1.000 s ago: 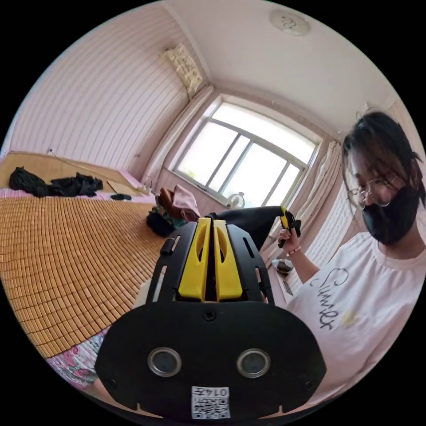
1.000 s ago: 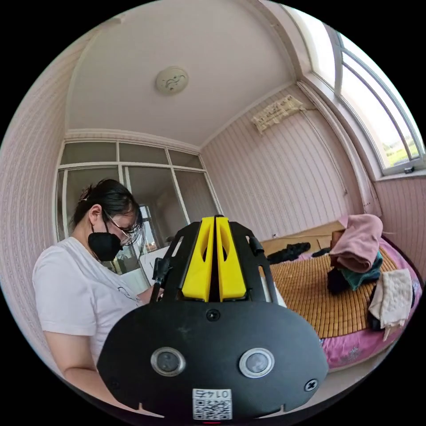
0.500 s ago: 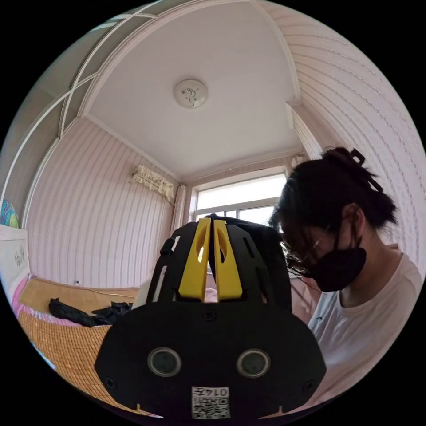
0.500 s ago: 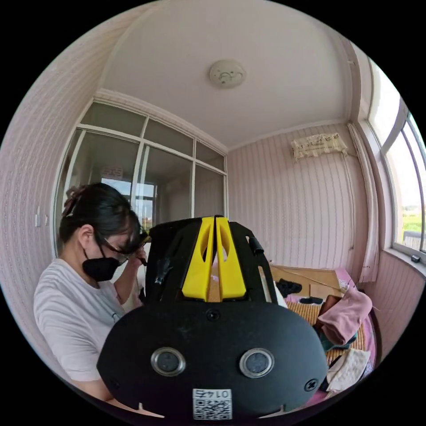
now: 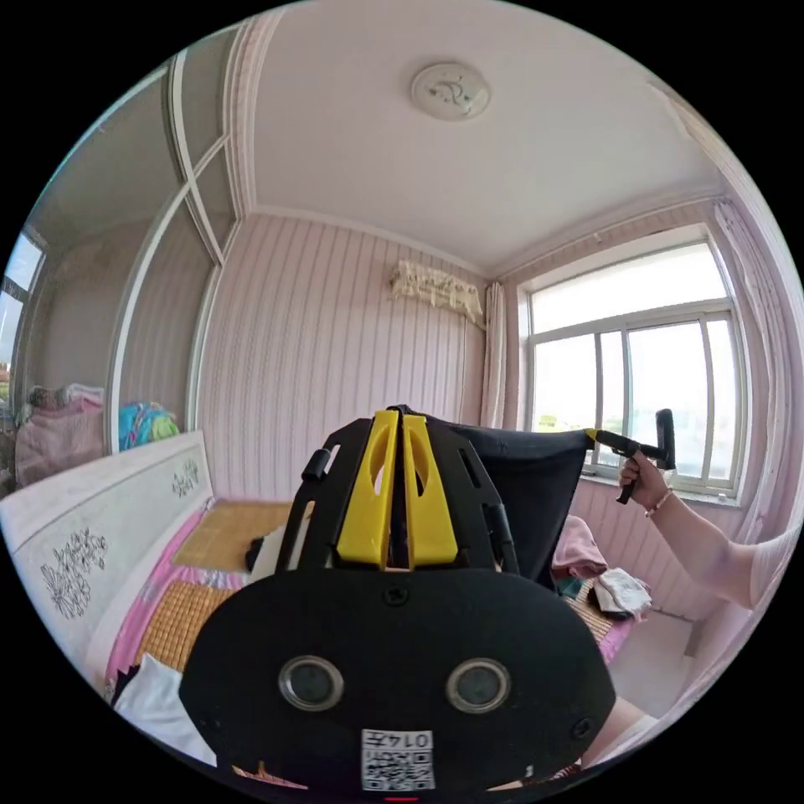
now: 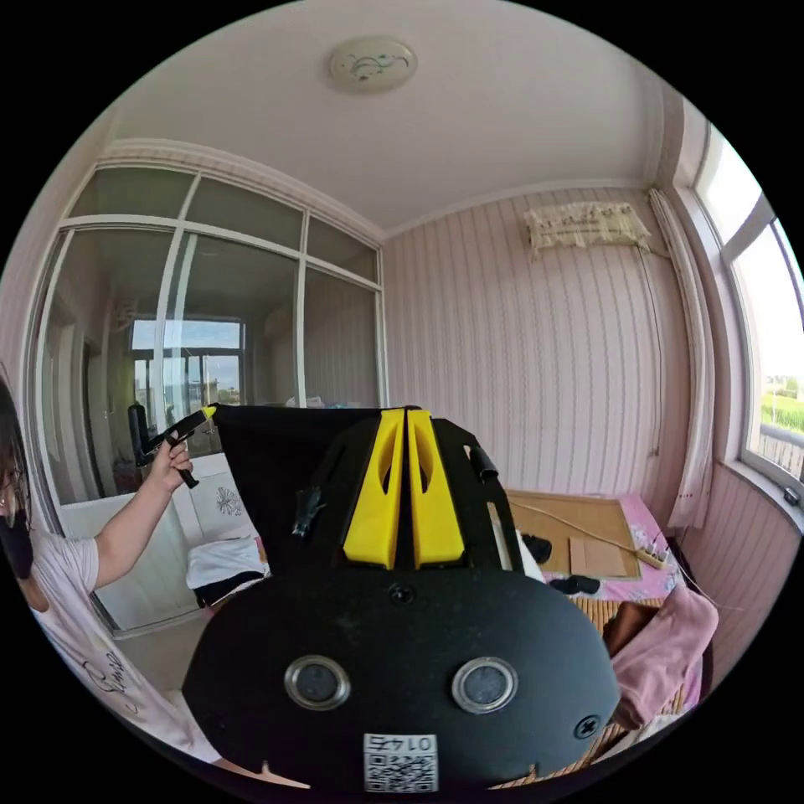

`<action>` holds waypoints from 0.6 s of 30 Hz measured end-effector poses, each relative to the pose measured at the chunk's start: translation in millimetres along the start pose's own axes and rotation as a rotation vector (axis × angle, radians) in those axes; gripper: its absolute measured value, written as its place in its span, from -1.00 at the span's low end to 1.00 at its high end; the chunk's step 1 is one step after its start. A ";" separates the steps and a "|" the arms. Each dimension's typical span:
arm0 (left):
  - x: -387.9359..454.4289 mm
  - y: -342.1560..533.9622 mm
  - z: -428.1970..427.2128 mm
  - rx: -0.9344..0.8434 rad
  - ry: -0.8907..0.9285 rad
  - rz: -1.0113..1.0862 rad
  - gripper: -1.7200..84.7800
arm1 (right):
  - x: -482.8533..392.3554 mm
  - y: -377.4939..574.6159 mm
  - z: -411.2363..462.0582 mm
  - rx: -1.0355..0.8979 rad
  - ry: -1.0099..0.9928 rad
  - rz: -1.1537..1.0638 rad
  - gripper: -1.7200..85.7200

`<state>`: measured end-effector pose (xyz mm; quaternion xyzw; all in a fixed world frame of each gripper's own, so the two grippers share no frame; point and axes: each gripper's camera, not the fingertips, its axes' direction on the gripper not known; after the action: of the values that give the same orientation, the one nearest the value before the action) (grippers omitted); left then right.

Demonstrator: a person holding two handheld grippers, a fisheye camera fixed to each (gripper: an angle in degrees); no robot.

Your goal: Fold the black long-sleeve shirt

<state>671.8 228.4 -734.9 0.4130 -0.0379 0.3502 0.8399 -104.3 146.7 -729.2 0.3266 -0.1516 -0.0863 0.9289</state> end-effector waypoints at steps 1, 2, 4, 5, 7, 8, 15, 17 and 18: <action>-2.7 -7.8 0.4 0.018 0.007 0.009 -0.98 | -3.0 -4.9 3.9 0.034 -0.021 -0.021 -0.96; -4.7 -8.7 1.7 0.018 0.007 0.008 -0.98 | -4.1 -1.0 10.7 0.038 -0.041 -0.040 -0.96; -17.1 9.8 10.2 -0.042 0.018 -0.001 -0.98 | -1.2 20.8 28.6 -0.012 -0.063 -0.056 -0.96; -21.7 20.0 13.0 -0.069 0.023 -0.008 -0.98 | 4.4 44.6 45.3 -0.089 -0.073 -0.045 -0.96; -45.1 81.7 29.0 -0.231 0.047 -0.074 -0.98 | 16.8 95.2 74.4 -0.222 -0.092 0.009 -0.96; -51.1 102.2 33.4 -0.279 0.052 -0.095 -0.98 | 26.7 136.9 95.7 -0.319 -0.106 0.066 -0.96; -94.2 402.5 66.0 -0.833 -0.030 -0.424 -0.98 | 64.6 399.5 193.5 -0.804 -0.145 0.500 -0.96; -97.3 467.9 61.9 -0.944 -0.054 -0.517 -0.98 | 60.5 471.6 205.4 -0.941 -0.131 0.608 -0.96; -97.7 504.2 56.3 -1.009 -0.080 -0.563 -0.98 | 58.0 486.2 207.1 -0.976 -0.131 0.628 -0.96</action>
<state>298.6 342.0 -396.1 -0.0314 -0.1205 0.0360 0.9916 -90.0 386.7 -254.9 -0.2059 -0.2412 0.1133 0.9416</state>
